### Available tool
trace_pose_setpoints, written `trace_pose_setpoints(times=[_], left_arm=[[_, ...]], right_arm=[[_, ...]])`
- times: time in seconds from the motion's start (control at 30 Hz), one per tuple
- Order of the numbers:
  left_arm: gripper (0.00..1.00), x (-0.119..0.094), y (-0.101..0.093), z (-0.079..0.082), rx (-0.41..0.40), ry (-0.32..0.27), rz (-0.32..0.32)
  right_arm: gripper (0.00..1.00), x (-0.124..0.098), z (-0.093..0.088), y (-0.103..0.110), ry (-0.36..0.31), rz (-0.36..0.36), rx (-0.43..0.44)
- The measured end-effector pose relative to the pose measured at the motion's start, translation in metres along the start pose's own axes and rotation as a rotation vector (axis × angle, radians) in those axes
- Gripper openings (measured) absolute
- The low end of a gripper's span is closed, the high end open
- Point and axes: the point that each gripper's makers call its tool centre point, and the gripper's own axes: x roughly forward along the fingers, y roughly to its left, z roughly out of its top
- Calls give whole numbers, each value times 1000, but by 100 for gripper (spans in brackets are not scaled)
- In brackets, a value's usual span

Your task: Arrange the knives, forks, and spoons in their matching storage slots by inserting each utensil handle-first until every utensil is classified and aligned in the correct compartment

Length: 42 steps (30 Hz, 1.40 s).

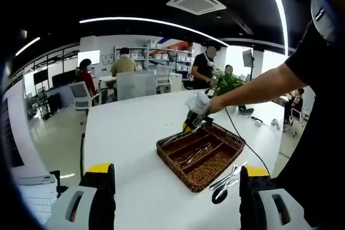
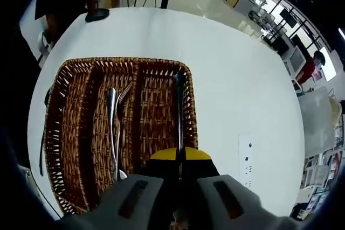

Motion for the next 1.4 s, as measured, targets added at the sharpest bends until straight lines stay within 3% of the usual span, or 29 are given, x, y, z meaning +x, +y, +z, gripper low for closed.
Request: trace_pose_setpoints(times=[0.67, 0.8, 0.83, 0.87, 1.23, 1.4], left_arm=[[100, -1, 12, -11, -16, 22, 12], [100, -1, 12, -10, -16, 22, 16], [100, -2, 13, -10, -17, 22, 19], [100, -3, 14, -11, -18, 22, 22], [100, -3, 11, -9, -15, 18, 20], [100, 3, 4, -3, 6, 16, -3]], right_arm=[[0, 32, -16, 8, 52, 30, 24], [0, 41, -29, 14, 63, 29, 61], [0, 40, -24, 9, 16, 4, 117], [0, 40, -25, 10, 13, 19, 125], [2, 39, -23, 8, 2, 3, 67], [10, 26, -5, 5, -48, -27, 95]])
